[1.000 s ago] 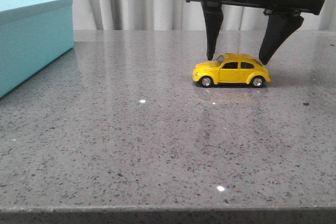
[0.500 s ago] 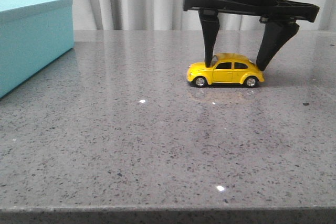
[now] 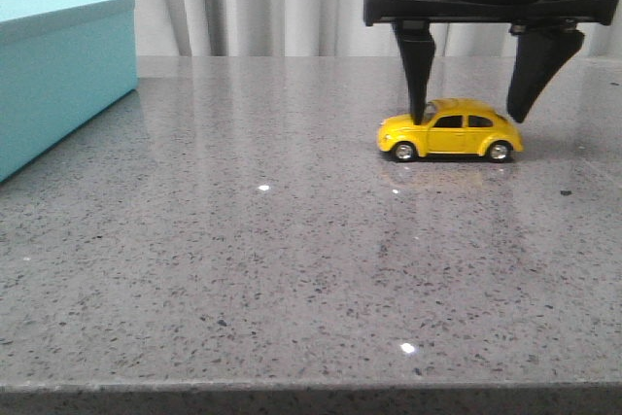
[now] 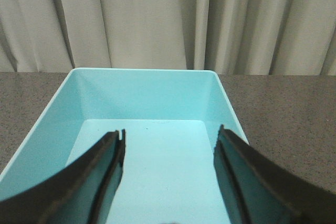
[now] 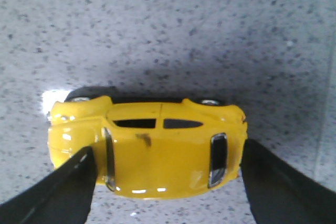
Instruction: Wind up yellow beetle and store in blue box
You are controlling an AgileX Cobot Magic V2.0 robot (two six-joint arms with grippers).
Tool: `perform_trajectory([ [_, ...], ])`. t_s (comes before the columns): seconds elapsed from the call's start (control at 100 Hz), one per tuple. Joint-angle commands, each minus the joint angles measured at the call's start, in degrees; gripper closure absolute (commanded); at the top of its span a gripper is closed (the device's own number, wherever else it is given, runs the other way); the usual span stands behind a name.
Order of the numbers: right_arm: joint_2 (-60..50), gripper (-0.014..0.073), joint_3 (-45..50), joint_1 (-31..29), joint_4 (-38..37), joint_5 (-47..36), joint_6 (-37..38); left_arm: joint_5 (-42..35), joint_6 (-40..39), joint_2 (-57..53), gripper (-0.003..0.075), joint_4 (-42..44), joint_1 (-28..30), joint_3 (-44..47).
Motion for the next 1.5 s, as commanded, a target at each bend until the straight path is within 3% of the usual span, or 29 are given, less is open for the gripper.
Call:
perform_trajectory([
  [0.0,-2.1,0.0025,-1.0,-1.6,-4.8,4.2,-0.1,-4.3,0.0,0.2,0.0352,-0.6,0.0,-2.1],
  [0.26,-5.4,0.0025,2.5,-5.5,-7.6,5.3,-0.7,-4.3,0.0,0.2,0.0352,-0.6,0.0,-2.1],
  [0.6,-13.8,0.0025,13.0,-14.2,-7.6,0.3,-3.4,-4.4,0.0,0.2,0.0352,-0.6,0.0,-2.1],
  [1.03,-26.7,0.0025,13.0,-13.8,-6.3,-1.7,-7.7,-6.2,0.0,0.2,0.0352,-0.7,0.0,-2.1],
  [1.49,-44.7,0.0025,24.7,-13.8,-6.3,-15.5,-8.2,-5.8,0.0,0.2,0.0352,-1.6,0.0,-2.1],
])
